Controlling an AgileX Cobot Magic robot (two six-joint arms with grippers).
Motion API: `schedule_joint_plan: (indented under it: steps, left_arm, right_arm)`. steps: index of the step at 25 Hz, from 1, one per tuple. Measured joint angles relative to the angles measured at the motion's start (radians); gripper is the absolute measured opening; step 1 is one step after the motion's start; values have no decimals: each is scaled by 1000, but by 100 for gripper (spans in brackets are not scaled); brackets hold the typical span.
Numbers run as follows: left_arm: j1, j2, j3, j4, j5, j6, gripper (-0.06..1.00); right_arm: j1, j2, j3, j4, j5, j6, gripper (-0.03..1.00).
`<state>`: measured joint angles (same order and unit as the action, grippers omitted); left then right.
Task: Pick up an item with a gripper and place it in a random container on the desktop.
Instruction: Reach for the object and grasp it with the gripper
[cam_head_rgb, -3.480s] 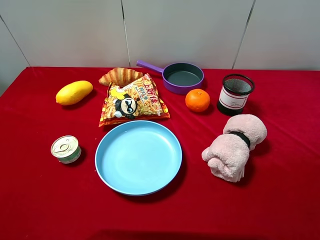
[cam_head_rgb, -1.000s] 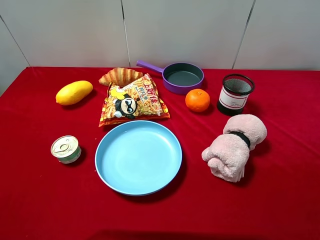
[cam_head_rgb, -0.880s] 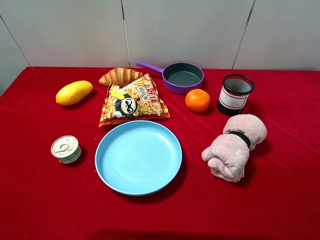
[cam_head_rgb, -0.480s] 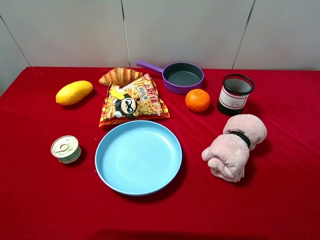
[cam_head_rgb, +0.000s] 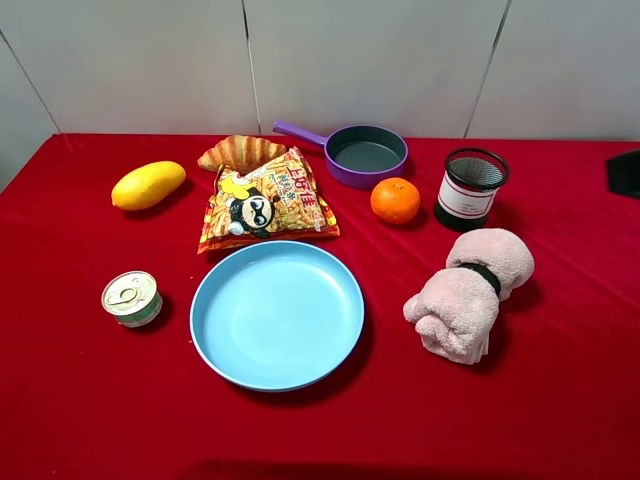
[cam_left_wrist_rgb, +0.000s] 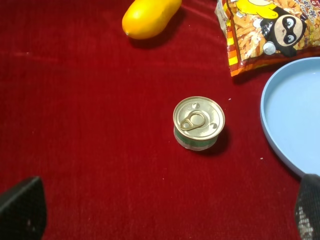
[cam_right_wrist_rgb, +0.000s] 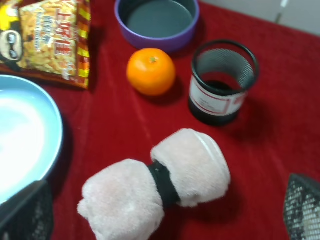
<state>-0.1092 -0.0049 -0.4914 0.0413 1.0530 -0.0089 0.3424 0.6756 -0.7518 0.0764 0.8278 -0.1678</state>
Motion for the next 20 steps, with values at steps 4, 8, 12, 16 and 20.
schedule_joint_plan:
  steps: [4,8,12,16,20]
  left_arm:
    - [0,0,0,0,0,0,99]
    - [0,0,0,0,0,0,99]
    - [0,0,0,0,0,0,99]
    - [0,0,0,0,0,0,99]
    - [0,0,0,0,0,0,99]
  right_arm:
    - [48,39,-1,-19,-41,33,69]
    - [60,97,-1,-21,-97,38,69]
    - [62,184,-1,-7,-171,8,69]
    - [127,272,-31,-6,-190,-9,69]
    - [175,346,-83,-10,-191,-10,69]
